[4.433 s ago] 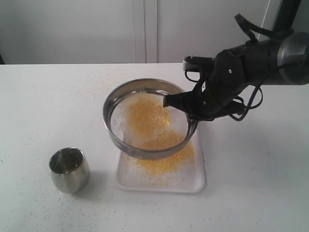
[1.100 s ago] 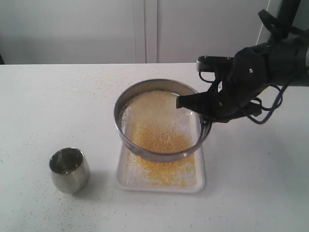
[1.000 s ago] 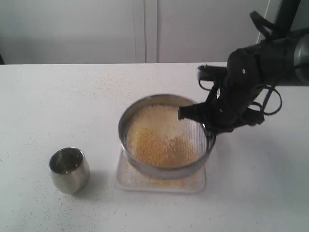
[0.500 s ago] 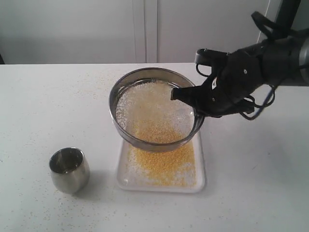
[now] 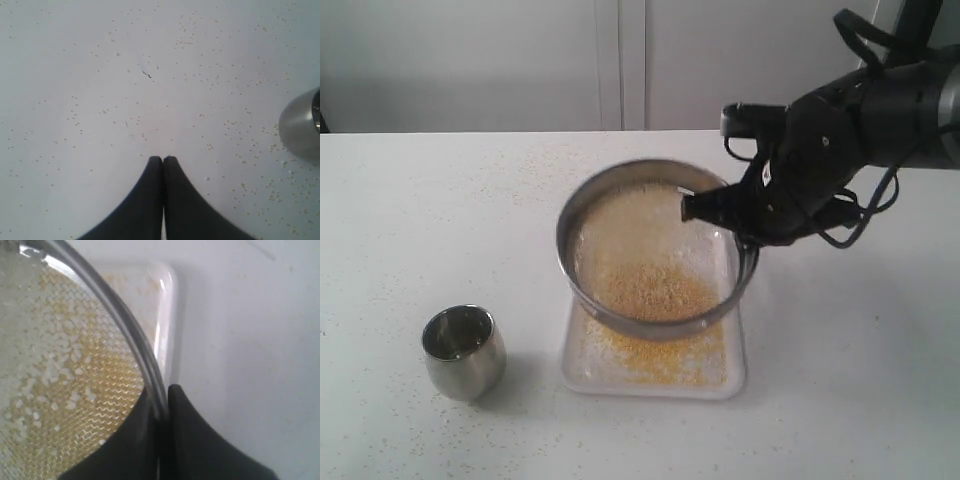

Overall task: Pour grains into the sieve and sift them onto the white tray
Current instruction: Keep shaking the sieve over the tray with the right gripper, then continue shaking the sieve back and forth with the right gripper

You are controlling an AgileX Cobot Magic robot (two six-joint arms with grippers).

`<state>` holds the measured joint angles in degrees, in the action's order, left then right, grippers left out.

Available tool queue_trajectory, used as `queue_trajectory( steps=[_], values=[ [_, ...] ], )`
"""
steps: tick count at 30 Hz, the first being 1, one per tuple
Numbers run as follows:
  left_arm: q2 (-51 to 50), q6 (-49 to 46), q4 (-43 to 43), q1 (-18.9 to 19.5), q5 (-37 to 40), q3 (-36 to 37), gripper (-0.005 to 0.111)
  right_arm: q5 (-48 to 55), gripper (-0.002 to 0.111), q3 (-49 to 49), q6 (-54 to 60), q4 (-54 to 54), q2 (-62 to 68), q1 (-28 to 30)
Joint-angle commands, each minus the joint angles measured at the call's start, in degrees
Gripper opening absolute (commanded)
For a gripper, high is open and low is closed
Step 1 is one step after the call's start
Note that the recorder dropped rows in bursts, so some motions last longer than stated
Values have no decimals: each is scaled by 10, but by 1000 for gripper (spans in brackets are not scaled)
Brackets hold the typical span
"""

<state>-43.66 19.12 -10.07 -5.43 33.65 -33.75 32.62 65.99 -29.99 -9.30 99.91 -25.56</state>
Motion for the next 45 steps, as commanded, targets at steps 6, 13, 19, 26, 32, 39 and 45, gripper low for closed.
queue_trajectory(
  steps=[6, 13, 19, 26, 32, 39, 45],
  values=[
    [5, 2, 1, 1, 7, -2, 0, -80, 0, -28, -6, 11, -4, -3],
    [5, 2, 1, 1, 7, -2, 0, -171, 0, -52, -45, -17, -8, 13],
    [5, 0, 1, 1, 7, -2, 0, 51, 0, -11, 35, 0, -5, 8],
    [5, 0, 1, 1, 7, -2, 0, -16, 0, 22, -21, 20, 19, 21],
    [5, 0, 1, 1, 7, -2, 0, -97, 0, -24, 35, 18, -19, 4],
    [5, 0, 1, 1, 7, -2, 0, 57, 0, 4, 26, 19, -10, 5],
    [5, 0, 1, 1, 7, -2, 0, -127, 0, -6, -14, 49, 3, 16]
  ],
)
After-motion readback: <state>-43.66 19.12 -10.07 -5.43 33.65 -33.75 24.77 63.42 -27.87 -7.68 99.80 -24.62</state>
